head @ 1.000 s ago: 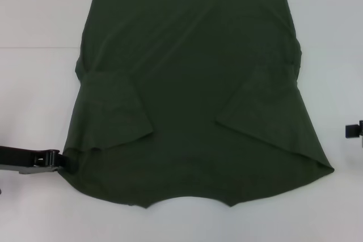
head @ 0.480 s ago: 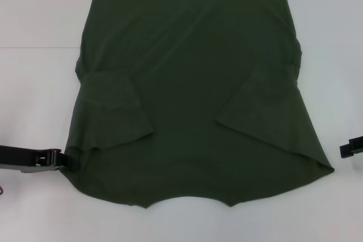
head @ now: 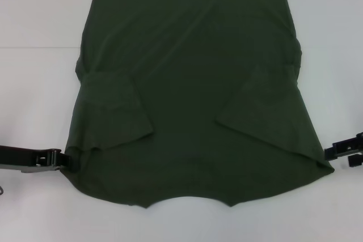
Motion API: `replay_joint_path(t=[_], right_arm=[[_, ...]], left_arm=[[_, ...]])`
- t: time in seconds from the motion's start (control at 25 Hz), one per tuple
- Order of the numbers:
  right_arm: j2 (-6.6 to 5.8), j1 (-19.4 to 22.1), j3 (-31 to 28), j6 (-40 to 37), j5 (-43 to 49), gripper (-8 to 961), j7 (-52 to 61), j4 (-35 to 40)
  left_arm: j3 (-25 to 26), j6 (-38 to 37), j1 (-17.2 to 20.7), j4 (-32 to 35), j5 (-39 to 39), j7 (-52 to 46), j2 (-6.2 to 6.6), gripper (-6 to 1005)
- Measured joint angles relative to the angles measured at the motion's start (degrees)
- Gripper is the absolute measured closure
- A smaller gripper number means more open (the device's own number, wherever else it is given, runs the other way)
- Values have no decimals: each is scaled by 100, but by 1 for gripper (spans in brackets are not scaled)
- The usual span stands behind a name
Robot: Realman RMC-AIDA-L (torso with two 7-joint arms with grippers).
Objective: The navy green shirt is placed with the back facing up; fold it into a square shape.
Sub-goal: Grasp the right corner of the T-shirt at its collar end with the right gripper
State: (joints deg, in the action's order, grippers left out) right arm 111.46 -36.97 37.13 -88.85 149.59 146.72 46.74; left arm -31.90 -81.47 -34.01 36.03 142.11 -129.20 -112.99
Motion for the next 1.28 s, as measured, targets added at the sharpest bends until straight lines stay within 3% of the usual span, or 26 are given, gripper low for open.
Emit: replay_joint_path(t=[0.16,1.28], right_arm=[[69,-41,154,164,3,159,-15,-140],[119,-146,495,682,18,190,-6,-491]], left_arm=[[0,0,0,0,0,0,-2,966],[0,44,9,0,1,17,-42,965]])
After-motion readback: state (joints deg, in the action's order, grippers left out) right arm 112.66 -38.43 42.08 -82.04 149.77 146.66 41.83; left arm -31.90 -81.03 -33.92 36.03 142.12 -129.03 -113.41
